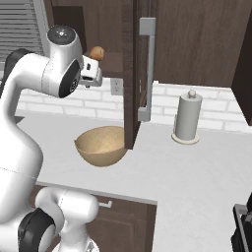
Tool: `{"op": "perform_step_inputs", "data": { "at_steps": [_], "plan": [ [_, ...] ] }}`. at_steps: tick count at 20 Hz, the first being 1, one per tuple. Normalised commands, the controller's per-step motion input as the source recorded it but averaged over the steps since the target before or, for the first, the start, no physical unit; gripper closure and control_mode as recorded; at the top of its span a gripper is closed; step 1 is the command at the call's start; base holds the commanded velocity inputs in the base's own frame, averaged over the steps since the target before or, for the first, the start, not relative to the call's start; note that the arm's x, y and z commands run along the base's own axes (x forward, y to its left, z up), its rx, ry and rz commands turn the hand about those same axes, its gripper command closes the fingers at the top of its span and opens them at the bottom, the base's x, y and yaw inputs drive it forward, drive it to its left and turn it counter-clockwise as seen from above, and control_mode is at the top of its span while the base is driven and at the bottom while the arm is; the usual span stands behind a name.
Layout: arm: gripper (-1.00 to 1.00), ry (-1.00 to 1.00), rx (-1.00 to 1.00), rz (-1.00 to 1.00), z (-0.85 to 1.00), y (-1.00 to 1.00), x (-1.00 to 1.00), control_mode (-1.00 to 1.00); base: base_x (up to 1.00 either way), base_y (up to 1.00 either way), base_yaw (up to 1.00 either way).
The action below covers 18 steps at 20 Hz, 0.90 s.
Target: Open the cabinet, pick up the bread from the cabinet and place it in the basket. Then move the basket to the dining counter.
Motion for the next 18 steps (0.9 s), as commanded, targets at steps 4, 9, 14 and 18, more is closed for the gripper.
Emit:
{"op": "perform_step_inputs", "data": {
  "at_steps": [4,9,14,18],
  "plan": [
    [-1.0,-0.53,-0.27,0.06,0.18,0.15,0.14,-1.0,0.0,0.0,0.0],
    [-1.0,-0.13,-0.16,0.0,0.76,0.0,0.15,-1.0,0.0,0.0,0.0],
    [-1.0,0.01,-0.05,-0.06,0.65,0.01,0.21,-1.0,0.0,0.0,0.0],
    [-1.0,0.03,0.01,-0.17,0.0,0.0,0.66,-1.0,0.0,0.0,0.0]
  ]
}}
